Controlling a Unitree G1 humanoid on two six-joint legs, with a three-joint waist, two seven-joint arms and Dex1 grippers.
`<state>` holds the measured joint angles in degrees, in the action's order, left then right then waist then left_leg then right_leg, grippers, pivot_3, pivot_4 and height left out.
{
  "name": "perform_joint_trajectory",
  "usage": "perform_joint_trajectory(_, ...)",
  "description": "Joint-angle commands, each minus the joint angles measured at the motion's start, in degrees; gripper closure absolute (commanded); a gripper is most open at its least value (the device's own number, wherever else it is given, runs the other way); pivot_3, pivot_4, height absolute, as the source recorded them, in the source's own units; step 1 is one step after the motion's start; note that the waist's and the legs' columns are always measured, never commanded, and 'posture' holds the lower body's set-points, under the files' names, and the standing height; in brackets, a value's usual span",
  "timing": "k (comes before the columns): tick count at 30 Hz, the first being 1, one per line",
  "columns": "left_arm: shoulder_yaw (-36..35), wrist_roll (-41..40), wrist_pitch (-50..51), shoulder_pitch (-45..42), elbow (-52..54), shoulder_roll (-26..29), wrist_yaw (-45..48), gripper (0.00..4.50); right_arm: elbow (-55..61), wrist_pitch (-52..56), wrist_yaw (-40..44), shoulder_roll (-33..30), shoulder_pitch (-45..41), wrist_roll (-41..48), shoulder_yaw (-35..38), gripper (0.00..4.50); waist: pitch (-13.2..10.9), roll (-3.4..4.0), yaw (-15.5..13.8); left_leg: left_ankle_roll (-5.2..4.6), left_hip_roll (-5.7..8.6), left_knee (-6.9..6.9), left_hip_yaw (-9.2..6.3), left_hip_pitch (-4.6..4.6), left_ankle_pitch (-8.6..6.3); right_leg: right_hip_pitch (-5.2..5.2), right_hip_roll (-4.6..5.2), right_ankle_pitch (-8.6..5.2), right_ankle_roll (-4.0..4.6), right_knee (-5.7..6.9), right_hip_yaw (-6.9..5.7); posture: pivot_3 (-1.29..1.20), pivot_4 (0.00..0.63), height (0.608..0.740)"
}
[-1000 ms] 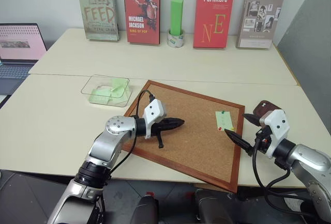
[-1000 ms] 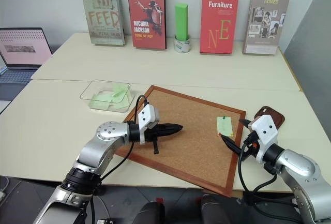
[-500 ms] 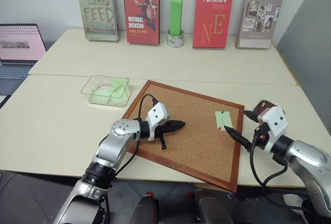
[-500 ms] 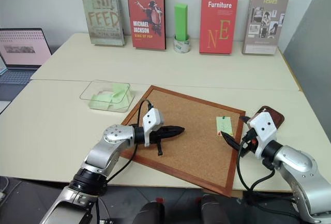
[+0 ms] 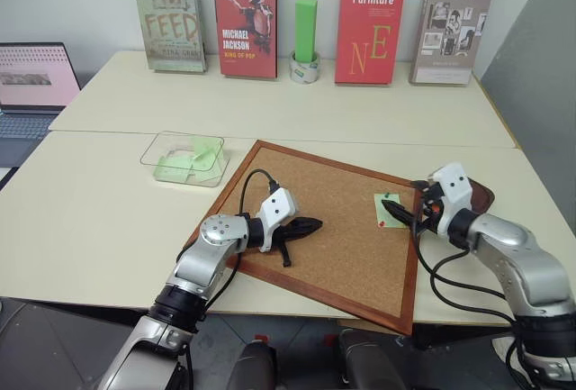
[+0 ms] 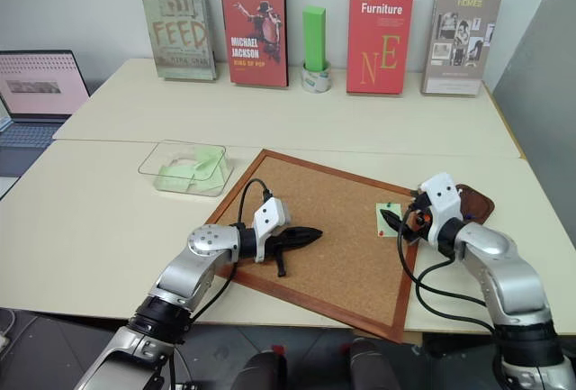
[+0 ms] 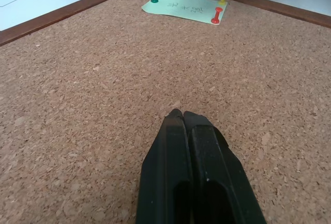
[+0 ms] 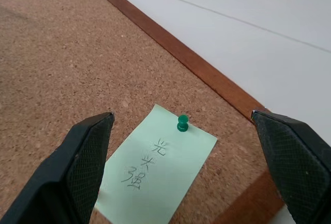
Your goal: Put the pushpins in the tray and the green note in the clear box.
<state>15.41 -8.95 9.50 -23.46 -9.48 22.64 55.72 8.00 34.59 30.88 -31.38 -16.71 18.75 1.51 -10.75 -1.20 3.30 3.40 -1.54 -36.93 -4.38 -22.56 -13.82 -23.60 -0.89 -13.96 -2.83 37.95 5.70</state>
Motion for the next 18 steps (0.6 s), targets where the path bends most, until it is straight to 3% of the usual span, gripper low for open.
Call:
perform_joint_trajectory(1, 1.10, 1.11, 0.92, 1.12, 0.64, 0.48, 0.35, 4.48, -3.70, -3.23, 0.15, 0.94, -3.30, -2.14, -0.80, 0.00, 0.00, 0.00, -0.01, 0.00, -0.01, 0.00, 0.00, 0.02, 0.00, 0.01, 0.00, 0.00, -0.01, 0.00, -0.01, 0.00, 0.150, 0.740)
perform_joint_trajectory(2, 1.07, 1.08, 1.10, 1.13, 0.86, 0.49, 0.34, 4.50, -4.69, -3.58, 0.18, 1.15, -3.86, -2.59, -1.05, 0.36, 0.00, 0.00, -0.01, 0.00, -0.01, 0.01, -0.01, 0.02, 0.00, 0.02, -0.01, 0.01, -0.01, -0.01, -0.01, 0.00, 0.150, 0.740)
perform_joint_trajectory(3, 1.03, 1.09, 1.20, 1.11, 1.02, 0.52, 0.33, 4.50, -5.78, -3.88, 0.17, 1.35, -4.39, -3.07, -1.31, 0.38, 0.00, 0.00, -0.01, 0.00, -0.01, 0.03, 0.00, 0.01, 0.00, 0.01, 0.00, 0.01, -0.02, -0.01, -0.01, 0.00, 0.150, 0.740)
perform_joint_trajectory(18, 0.74, 1.42, 1.58, 0.83, 1.17, 0.45, -0.31, 4.50, -6.69, -5.57, 1.25, 1.88, -4.07, -4.90, -1.98, 3.63, 0.00, 0.01, 0.00, 0.00, -0.01, 0.04, -0.01, 0.02, 0.00, 0.02, 0.00, 0.02, -0.04, -0.01, -0.01, 0.00, 0.150, 0.740)
